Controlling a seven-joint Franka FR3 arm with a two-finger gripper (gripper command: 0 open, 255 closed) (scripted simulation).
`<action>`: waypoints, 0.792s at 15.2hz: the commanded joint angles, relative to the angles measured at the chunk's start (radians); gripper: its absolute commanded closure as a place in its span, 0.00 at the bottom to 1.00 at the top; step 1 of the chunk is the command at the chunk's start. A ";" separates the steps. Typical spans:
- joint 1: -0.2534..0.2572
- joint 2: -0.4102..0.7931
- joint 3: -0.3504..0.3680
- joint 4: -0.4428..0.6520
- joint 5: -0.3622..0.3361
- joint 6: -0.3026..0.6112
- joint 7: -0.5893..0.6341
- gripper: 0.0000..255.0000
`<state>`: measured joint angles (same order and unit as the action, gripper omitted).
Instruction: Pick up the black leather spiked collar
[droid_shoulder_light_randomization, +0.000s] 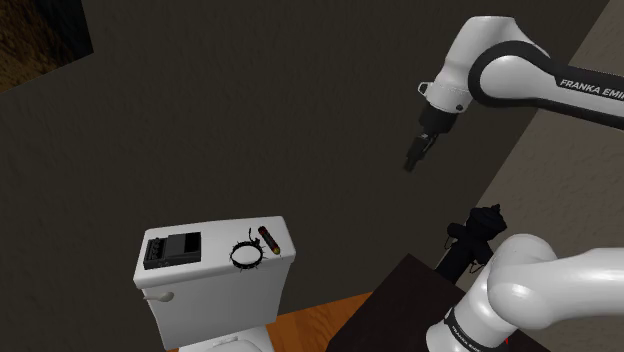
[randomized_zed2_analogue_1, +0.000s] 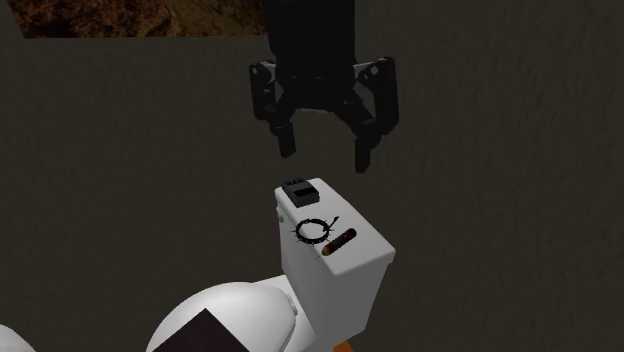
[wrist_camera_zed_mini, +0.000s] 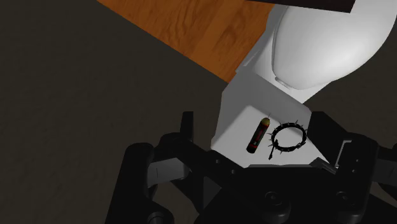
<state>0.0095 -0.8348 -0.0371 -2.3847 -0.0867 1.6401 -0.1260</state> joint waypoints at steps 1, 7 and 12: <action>0.000 0.000 0.000 0.000 0.000 0.000 0.000 0.00; 0.030 0.085 0.059 -0.112 0.019 0.206 0.060 0.00; 0.050 0.200 0.112 -0.167 0.026 0.385 0.113 0.00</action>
<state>0.0567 -0.6590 0.0658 -2.5464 -0.0610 1.9913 -0.0219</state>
